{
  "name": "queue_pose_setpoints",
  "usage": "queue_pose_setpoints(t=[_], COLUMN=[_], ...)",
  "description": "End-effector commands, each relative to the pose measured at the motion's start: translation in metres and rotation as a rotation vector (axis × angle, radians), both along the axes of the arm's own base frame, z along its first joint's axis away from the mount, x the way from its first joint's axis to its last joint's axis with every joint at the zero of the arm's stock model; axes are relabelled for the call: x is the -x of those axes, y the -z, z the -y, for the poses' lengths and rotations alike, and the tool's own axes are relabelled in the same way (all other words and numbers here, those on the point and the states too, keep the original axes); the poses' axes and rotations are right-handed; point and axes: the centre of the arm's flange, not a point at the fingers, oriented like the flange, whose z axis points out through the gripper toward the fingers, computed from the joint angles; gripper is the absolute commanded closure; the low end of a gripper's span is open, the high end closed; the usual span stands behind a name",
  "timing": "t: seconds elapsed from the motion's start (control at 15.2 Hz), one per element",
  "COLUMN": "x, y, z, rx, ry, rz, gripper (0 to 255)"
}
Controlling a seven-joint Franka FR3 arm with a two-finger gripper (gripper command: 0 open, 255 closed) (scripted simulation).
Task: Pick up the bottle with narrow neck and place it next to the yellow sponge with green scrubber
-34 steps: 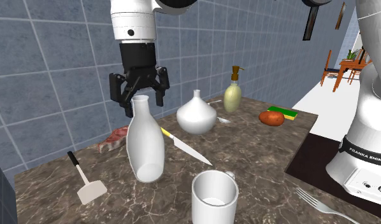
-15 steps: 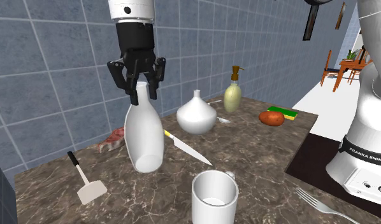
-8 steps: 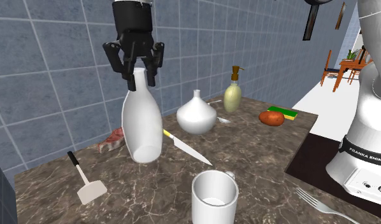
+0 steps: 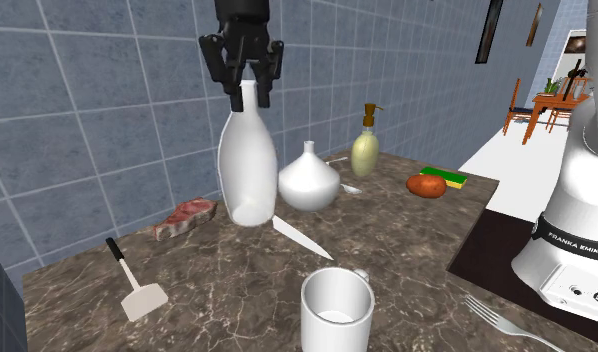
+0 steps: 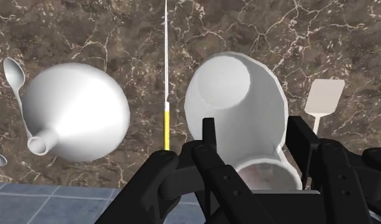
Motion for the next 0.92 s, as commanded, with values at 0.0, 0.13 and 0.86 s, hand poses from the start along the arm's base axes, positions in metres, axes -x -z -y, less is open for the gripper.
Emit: queue_pose_setpoints(t=[0.0,0.13,0.86], x=[-0.001,0.000,0.004], y=[-0.007,-0.014,-0.057], z=[0.022,0.048,0.186], rx=[-0.001,-0.001,-0.001], ry=[-0.001,-0.001,-0.001], rz=[0.000,0.000,0.000], gripper=[255,255,255])
